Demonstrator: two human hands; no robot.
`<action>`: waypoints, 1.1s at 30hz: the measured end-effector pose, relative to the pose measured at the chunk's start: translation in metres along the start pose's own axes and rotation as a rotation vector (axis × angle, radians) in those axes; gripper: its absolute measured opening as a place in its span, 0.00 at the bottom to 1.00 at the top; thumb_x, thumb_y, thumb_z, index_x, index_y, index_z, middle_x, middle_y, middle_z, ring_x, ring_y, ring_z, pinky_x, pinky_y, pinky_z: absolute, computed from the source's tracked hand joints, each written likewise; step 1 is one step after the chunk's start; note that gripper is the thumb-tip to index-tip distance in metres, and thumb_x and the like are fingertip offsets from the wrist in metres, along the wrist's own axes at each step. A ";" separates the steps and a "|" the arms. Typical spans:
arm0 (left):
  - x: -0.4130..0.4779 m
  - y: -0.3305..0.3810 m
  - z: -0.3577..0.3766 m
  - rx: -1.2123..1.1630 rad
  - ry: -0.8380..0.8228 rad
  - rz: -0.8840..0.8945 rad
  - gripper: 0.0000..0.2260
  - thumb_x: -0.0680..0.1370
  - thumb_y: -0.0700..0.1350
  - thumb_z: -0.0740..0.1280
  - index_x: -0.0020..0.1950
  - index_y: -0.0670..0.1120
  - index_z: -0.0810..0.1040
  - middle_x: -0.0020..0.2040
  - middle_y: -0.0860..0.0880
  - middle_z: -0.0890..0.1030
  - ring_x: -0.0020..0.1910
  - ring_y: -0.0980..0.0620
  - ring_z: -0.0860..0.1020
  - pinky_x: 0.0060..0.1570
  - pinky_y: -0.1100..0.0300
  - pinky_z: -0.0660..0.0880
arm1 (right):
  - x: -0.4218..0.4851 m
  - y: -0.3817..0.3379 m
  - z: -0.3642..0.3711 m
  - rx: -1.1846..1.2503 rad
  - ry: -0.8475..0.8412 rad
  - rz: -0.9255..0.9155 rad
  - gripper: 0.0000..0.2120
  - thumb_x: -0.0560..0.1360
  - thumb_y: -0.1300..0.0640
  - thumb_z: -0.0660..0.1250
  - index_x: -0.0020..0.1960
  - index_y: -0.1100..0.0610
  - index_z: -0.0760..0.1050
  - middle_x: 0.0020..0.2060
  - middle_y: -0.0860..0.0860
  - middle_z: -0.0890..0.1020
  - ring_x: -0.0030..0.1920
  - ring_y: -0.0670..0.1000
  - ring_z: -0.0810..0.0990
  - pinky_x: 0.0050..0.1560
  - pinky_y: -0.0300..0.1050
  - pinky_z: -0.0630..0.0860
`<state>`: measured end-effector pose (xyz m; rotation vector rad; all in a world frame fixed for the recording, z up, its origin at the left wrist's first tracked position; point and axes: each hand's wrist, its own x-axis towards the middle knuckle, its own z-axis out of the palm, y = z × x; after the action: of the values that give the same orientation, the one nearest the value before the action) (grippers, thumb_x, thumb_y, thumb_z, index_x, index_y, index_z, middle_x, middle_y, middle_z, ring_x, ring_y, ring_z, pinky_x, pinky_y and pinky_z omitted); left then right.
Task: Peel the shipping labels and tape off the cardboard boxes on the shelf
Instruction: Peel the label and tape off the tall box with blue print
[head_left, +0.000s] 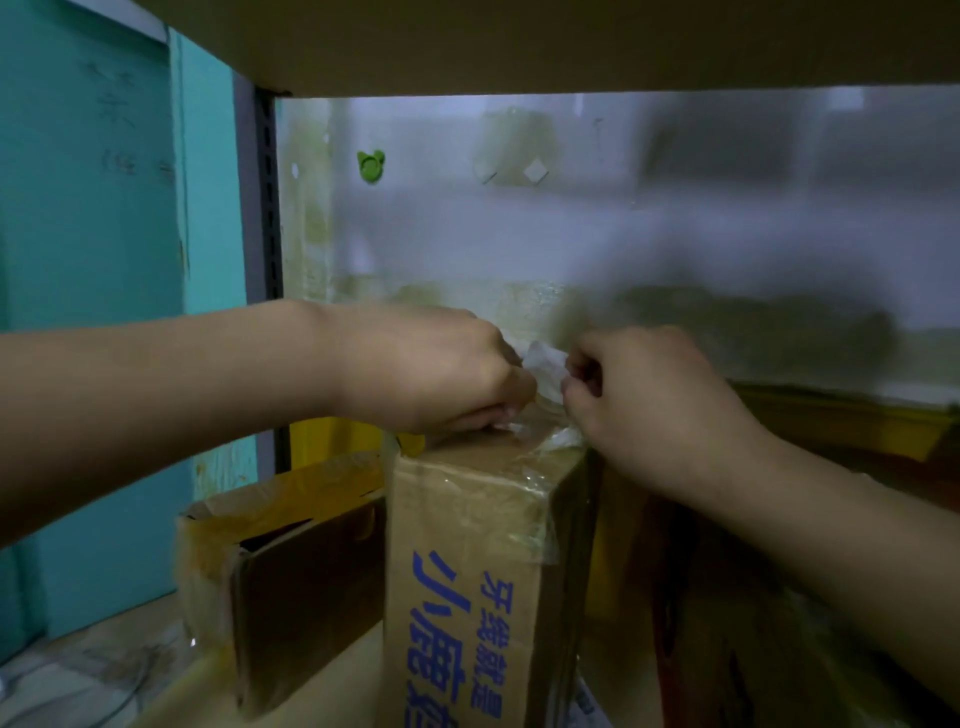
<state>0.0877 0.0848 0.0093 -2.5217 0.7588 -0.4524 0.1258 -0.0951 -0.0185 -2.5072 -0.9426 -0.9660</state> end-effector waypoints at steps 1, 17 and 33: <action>-0.001 -0.001 0.001 -0.001 0.019 0.019 0.29 0.71 0.64 0.46 0.52 0.48 0.78 0.49 0.48 0.80 0.48 0.48 0.79 0.51 0.50 0.76 | 0.000 0.000 0.000 0.004 0.001 -0.002 0.08 0.77 0.55 0.63 0.40 0.50 0.69 0.33 0.49 0.72 0.37 0.53 0.71 0.37 0.42 0.64; 0.015 0.005 -0.005 -0.284 0.008 -0.102 0.02 0.78 0.43 0.64 0.48 0.47 0.76 0.42 0.52 0.75 0.36 0.60 0.71 0.36 0.71 0.65 | -0.001 0.003 0.000 -0.001 0.005 0.006 0.04 0.78 0.54 0.62 0.43 0.50 0.70 0.40 0.51 0.77 0.42 0.55 0.75 0.40 0.44 0.69; 0.007 0.017 -0.014 -0.392 0.036 -0.339 0.05 0.78 0.50 0.70 0.50 0.53 0.84 0.44 0.56 0.84 0.42 0.61 0.78 0.41 0.68 0.74 | -0.005 -0.005 -0.002 -0.081 0.020 -0.019 0.05 0.78 0.53 0.60 0.50 0.51 0.75 0.42 0.51 0.80 0.44 0.55 0.76 0.41 0.45 0.69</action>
<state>0.0799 0.0628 0.0135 -3.0365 0.4644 -0.5008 0.1191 -0.0949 -0.0201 -2.5540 -0.9411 -1.0528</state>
